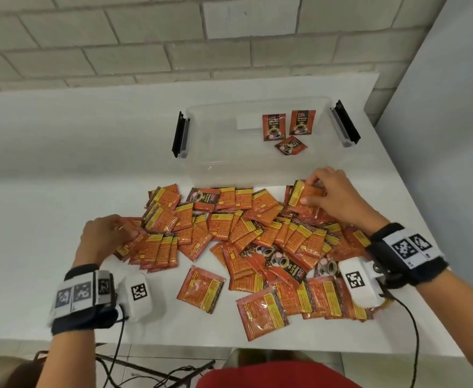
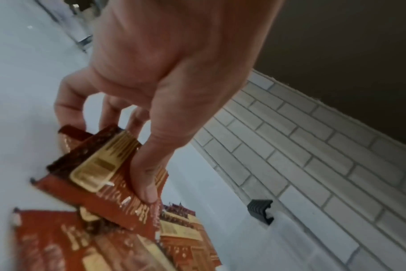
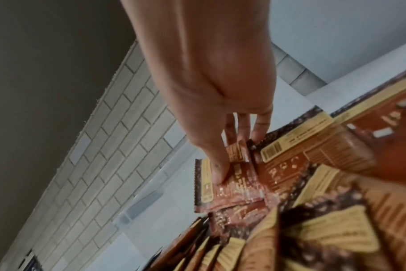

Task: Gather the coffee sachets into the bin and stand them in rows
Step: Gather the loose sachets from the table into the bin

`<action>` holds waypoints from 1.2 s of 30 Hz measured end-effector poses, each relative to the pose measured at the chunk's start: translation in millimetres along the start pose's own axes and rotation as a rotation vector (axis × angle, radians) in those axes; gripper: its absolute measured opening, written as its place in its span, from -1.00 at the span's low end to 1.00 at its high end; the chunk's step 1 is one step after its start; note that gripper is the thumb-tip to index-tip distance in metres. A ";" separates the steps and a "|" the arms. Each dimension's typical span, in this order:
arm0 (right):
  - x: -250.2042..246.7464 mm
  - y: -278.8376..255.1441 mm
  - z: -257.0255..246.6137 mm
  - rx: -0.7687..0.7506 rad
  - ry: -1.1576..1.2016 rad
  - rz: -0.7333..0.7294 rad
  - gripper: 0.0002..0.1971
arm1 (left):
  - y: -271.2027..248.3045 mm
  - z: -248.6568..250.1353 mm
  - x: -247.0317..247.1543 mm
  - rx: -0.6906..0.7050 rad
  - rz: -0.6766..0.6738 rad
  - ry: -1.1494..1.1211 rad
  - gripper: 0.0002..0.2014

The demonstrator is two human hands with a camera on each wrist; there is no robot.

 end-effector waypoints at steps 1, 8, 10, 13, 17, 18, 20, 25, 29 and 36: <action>-2.4 -3.9 2.3 -0.015 0.026 0.029 -0.77 | -1.1 -0.1 -0.2 0.020 0.012 -0.059 -0.85; -21.2 -30.8 2.9 0.000 0.291 0.099 -0.90 | -8.4 0.7 -36.1 0.140 0.046 -0.508 -0.83; -28.6 -32.7 6.4 0.040 0.401 0.107 -0.90 | -10.8 11.4 -50.0 0.168 0.048 -0.615 -0.77; -34.4 -29.5 11.6 0.206 0.568 0.078 -0.81 | -7.5 36.1 -52.9 0.134 -0.066 -0.721 -0.56; -24.2 -16.2 12.1 0.417 0.510 -0.048 -0.84 | -0.6 69.1 -12.3 0.141 -0.244 -0.411 -0.73; -17.5 -9.8 14.2 0.427 0.462 -0.083 -0.80 | 1.9 73.2 0.3 0.136 -0.248 -0.370 -0.76; -3.2 3.2 20.4 0.459 0.370 -0.119 -0.70 | 13.5 72.4 22.6 0.121 -0.215 -0.280 -0.76; 28.3 30.0 39.7 0.540 0.046 -0.052 -0.30 | 43.3 58.4 48.1 0.063 -0.073 0.006 -0.58; 29.7 34.6 40.2 0.603 0.135 -0.028 -0.39 | 43.3 61.7 47.9 0.065 -0.061 -0.005 -0.58; 7.6 25.7 25.8 0.557 0.395 -0.067 -0.63 | 21.9 83.3 28.7 0.201 -0.053 -0.309 -0.65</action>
Point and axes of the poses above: each hand's wrist, its own y-axis towards the middle knuckle, its own x-axis out of the palm, z = x × y, the point moved 2 cm from there along y, towards the middle knuckle, and after that the axes turned 7 degrees about -y, right-handed, at the moved point
